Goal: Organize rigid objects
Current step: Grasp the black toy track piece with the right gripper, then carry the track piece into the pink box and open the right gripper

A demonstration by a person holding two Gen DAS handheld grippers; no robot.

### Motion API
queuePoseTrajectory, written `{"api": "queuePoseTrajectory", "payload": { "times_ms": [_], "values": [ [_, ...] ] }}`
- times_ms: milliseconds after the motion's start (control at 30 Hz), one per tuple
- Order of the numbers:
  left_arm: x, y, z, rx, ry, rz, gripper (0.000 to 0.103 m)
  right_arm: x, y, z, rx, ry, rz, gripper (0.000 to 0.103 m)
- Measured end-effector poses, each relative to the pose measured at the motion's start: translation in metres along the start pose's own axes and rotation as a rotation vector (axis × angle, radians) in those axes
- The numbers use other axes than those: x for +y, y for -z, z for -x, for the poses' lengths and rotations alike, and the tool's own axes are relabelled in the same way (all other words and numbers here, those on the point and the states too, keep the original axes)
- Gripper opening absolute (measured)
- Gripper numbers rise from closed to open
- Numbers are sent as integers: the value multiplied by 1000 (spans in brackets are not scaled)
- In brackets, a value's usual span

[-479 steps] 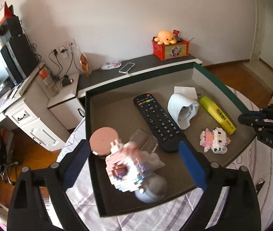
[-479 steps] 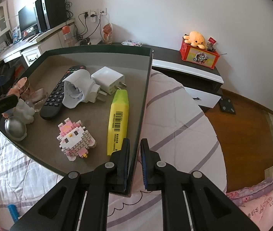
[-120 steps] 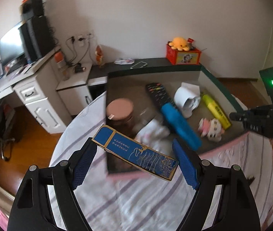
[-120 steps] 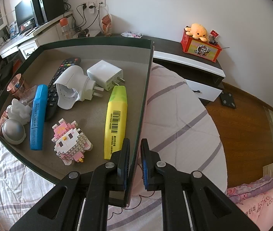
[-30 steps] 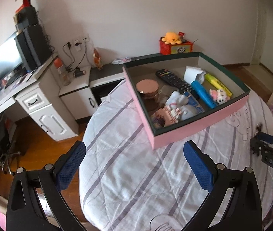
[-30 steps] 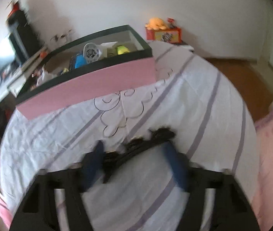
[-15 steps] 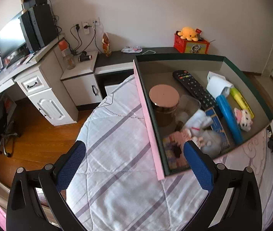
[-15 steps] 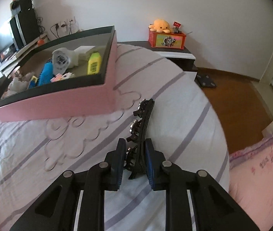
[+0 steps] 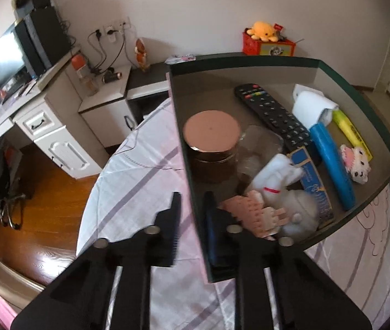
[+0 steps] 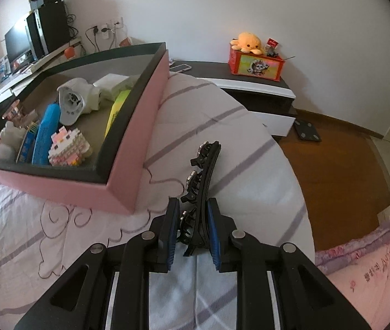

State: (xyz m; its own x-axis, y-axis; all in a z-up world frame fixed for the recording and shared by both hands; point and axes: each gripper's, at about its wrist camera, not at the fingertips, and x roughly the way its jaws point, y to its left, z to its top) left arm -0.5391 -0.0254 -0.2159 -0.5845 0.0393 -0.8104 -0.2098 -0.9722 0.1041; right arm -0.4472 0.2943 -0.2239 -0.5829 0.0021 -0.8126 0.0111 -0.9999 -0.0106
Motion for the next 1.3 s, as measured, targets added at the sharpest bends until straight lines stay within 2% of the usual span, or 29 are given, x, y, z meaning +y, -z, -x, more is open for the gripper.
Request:
{"api": "queuePoseTrajectory", "payload": {
  "times_ms": [433, 667, 933, 1100, 1300],
  "values": [
    [0, -1, 2, 12, -12, 10, 10, -10, -19, -8, -3, -36, 11, 20],
    [-1, 1, 4, 13, -11, 4, 10, -10, -25, 3, -24, -84, 1, 20],
    [-2, 1, 5, 17, -11, -9, 10, -8, -43, 25, -78, -85, 3, 20],
    [1, 1, 5, 18, -7, -12, 10, 9, -63, 39, -123, -104, 30, 20],
    [2, 1, 5, 14, -1, -12, 10, 65, -87, 32, -110, -196, 126, 20]
  ]
}}
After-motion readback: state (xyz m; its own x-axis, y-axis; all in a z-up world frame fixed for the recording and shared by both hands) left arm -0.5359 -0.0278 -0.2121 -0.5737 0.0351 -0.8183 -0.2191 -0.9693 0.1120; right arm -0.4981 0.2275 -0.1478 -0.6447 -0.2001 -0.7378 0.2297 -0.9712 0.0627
